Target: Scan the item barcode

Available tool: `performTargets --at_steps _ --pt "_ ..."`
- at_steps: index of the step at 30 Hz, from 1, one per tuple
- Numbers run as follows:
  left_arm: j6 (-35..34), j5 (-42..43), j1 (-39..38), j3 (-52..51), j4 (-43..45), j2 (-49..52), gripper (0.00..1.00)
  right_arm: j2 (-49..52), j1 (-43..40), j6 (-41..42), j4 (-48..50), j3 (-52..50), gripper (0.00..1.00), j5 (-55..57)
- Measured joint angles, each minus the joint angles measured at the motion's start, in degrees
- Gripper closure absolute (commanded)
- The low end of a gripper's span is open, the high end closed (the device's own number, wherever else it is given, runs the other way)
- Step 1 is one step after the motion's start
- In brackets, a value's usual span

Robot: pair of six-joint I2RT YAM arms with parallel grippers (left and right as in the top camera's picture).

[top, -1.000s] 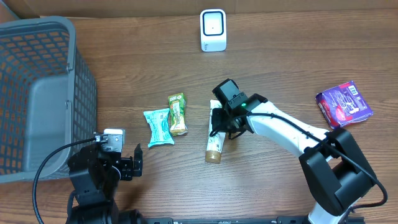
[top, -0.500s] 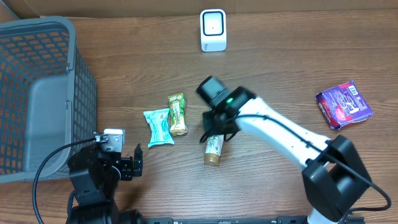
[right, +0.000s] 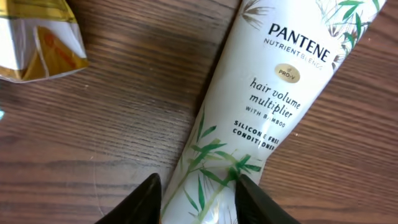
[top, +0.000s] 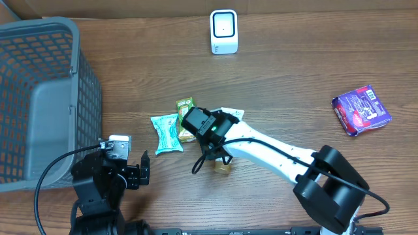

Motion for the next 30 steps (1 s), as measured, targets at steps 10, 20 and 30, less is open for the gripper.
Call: performTargets --at_steps 10,20,30 --pt "0.0 0.0 0.0 0.0 0.0 0.0 0.0 1.1 0.7 0.4 0.7 0.1 0.63 2.1" --pt "0.0 0.0 0.0 0.0 0.0 0.0 0.0 4.9 0.7 0.2 -1.9 2.8 0.63 3.2" --pt "0.0 0.0 0.0 0.0 0.0 0.0 0.0 5.4 0.7 0.0 -3.0 2.7 0.62 6.4"
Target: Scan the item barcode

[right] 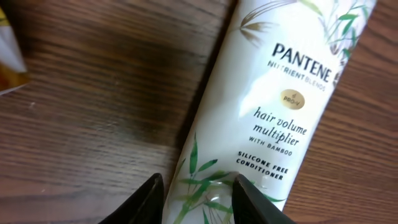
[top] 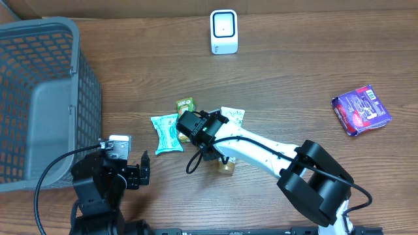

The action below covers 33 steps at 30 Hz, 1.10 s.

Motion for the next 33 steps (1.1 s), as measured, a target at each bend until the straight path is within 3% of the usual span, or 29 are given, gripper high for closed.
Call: performTargets --at_steps 15,27,33 --pt "0.0 0.0 0.0 0.0 0.0 0.0 0.0 4.5 0.0 -7.9 1.2 -0.6 0.63 15.2" --pt "0.0 0.0 0.0 0.0 0.0 0.0 0.0 5.7 0.0 -10.1 -1.0 -0.6 0.95 20.1" --pt "0.0 0.0 0.0 0.0 0.0 0.0 0.0 7.6 -0.1 -9.9 -2.3 -0.9 0.96 18.3"
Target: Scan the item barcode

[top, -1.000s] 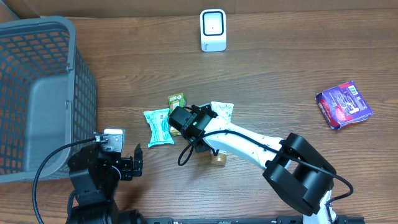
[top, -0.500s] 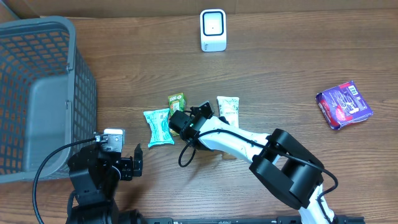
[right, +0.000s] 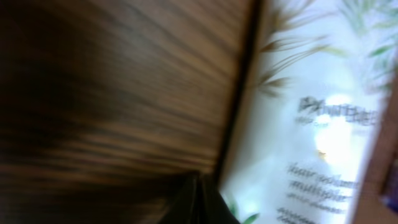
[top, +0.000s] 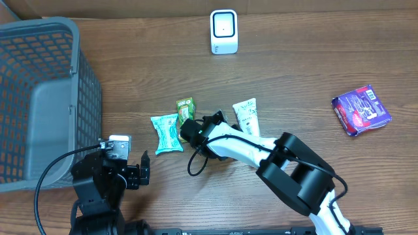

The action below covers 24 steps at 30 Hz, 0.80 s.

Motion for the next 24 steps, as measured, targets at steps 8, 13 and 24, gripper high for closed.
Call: performTargets --at_steps 8,13,24 --pt "0.0 0.0 0.0 0.0 0.0 0.0 0.0 0.1 -0.3 0.2 -2.2 0.5 0.95 -0.4" --pt "0.0 0.0 0.0 0.0 0.0 0.0 0.0 1.2 -0.4 -0.2 -7.8 3.1 0.7 -0.1" --pt "0.0 0.0 0.0 0.0 0.0 0.0 0.0 1.4 0.3 -0.7 -14.5 8.7 0.43 6.3"
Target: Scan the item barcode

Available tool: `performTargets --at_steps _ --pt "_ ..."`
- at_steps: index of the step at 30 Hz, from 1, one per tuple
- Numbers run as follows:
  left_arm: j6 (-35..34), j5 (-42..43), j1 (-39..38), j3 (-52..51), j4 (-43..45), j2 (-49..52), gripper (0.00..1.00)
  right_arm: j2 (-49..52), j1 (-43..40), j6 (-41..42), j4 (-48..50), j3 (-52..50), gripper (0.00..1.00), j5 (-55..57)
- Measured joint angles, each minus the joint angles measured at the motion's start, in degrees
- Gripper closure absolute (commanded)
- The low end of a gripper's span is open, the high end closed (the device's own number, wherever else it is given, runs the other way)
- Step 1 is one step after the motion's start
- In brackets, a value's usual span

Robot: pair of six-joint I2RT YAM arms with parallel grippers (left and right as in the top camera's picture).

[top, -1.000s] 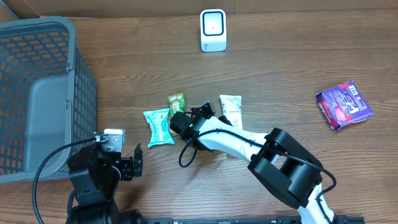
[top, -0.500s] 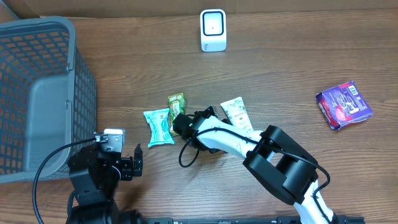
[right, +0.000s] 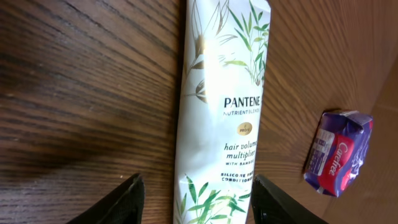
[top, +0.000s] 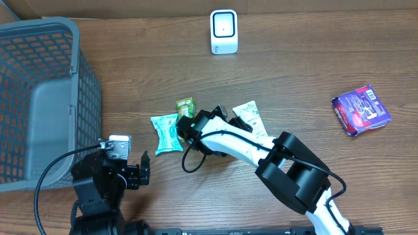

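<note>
A white Pantene tube (right: 221, 118) lies flat on the wooden table, label up; from overhead the tube (top: 247, 115) is at mid-table. My right gripper (right: 200, 202) is open wide, with the tube's near end between its fingers (right: 127, 199), neither touching it. Overhead, the right gripper (top: 222, 119) sits just left of the tube. The white scanner (top: 224, 31) stands at the far edge. My left gripper (top: 141, 170) rests near the front left, away from the items, too small to read.
A grey basket (top: 39, 98) fills the left side. A teal packet (top: 165, 133) and a small yellow-green packet (top: 185, 104) lie just left of the right wrist. A purple packet (top: 360, 109) lies at the right, and the purple packet (right: 336, 152) also shows beyond the tube.
The right gripper was shut with its tips beside the tube's left edge. Now it is open wide and straddles the tube's near end. The left arm has not moved.
The right gripper first stood open astride the tube's lower part, then a little farther along it. Later it was shut beside the tube, which lay farther right on the table. Now it is open around the tube's near end.
</note>
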Motion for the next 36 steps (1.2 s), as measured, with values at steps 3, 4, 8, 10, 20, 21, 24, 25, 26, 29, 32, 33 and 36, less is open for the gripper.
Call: performTargets --at_steps 3,4,8,10,20,21,24,25,26,29,32,33,36 --pt "0.0 0.0 0.0 0.0 0.0 0.0 0.01 0.0 -0.7 0.0 1.1 -1.0 0.44 -0.3" --pt "0.0 0.0 0.0 0.0 0.0 0.0 0.0 0.0 -1.1 0.0 1.6 -1.5 0.44 -0.6" --pt "0.0 0.0 0.0 0.0 0.0 0.0 0.0 0.0 -2.9 0.0 3.8 -4.1 0.43 -1.1" --pt "0.0 0.0 0.0 0.0 0.0 0.0 0.0 0.0 -3.8 -0.2 4.8 -5.7 0.43 -0.9" --pt "0.0 0.0 0.0 0.0 0.0 0.0 0.01 -0.8 -6.9 -0.2 5.9 -10.1 0.59 1.8" --pt "0.0 0.0 0.0 0.0 0.0 0.0 0.0 -0.9 -7.3 -0.4 6.4 -10.4 0.68 1.8" --pt "0.0 0.0 0.0 0.0 0.0 0.0 0.0 -0.9 -7.9 -0.6 7.5 -10.8 0.79 1.4" --pt "0.0 0.0 0.0 0.0 0.0 0.0 0.01 -0.9 -8.0 -0.7 7.5 -10.8 0.81 1.5" --pt "0.0 0.0 0.0 0.0 0.0 0.0 0.01 -0.9 -8.0 -1.0 7.5 -10.8 0.83 1.8" --pt "0.0 0.0 0.0 0.0 0.0 0.0 0.01 -1.2 -8.0 -1.4 7.3 -10.9 0.94 2.4" --pt "0.0 0.0 0.0 0.0 0.0 0.0 0.0 -1.6 -8.0 -1.3 7.0 -10.9 0.96 3.0" --pt "0.0 0.0 0.0 0.0 0.0 0.0 0.0 -1.6 -8.1 -1.3 7.0 -10.8 0.96 2.9" --pt "0.0 0.0 0.0 0.0 0.0 0.0 0.0 -1.6 -8.2 -1.3 5.7 -9.9 0.96 2.3"
